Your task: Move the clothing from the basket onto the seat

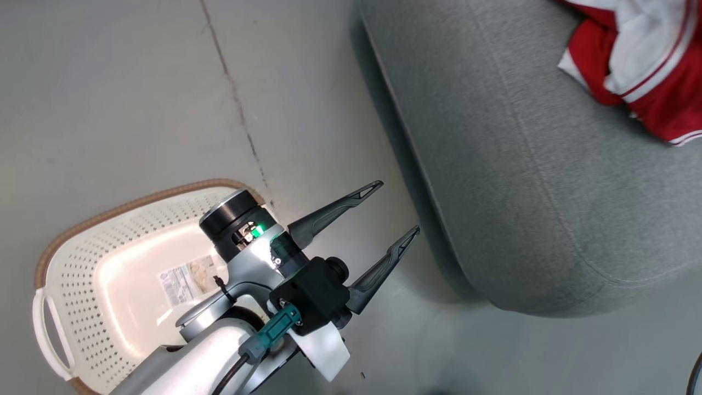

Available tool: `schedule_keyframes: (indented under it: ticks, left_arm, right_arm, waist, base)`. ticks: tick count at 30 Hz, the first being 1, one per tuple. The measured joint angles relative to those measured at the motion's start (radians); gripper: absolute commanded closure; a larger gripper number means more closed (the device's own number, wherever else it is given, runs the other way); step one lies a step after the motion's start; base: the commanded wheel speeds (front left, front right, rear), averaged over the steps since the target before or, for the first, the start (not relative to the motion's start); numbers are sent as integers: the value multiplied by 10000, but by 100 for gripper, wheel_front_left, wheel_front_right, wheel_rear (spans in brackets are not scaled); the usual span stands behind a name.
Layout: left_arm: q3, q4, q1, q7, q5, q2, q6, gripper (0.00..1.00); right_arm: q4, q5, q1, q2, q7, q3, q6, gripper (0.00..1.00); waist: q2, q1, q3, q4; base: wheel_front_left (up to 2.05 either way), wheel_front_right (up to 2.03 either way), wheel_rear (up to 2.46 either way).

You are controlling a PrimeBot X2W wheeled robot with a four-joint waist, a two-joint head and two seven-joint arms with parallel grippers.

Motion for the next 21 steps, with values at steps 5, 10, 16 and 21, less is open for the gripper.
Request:
schedule_keyframes:
  ticks: [5, 10, 16, 21]
  left_arm:
    - [-73, 21, -201, -17, 59, -8, -4, 0]
    - [-75, 174, -291, -77, 42, -15, -4, 0]
    - [-104, 453, -264, -318, -119, -98, 48, 0]
    - [-46, 644, 49, -614, -297, -224, 316, 0]
  right_arm:
    - [539, -244, 606, 35, 0, 35, 2, 63]
    - [552, -408, 1008, 174, 0, -15, 2, 0]
    - [322, -629, 1628, 280, 0, 109, 0, 0]
    - [2, -637, 2429, 387, 0, 362, 0, 0]
  waist:
    - [0, 0, 444, 342]
    - [0, 0, 504, 372]
    - [0, 0, 7, 258]
    - [0, 0, -662, 189]
  base:
    - [0, 0, 0]
    - [0, 0, 0]
    - [0, 0, 0]
    - [0, 0, 0]
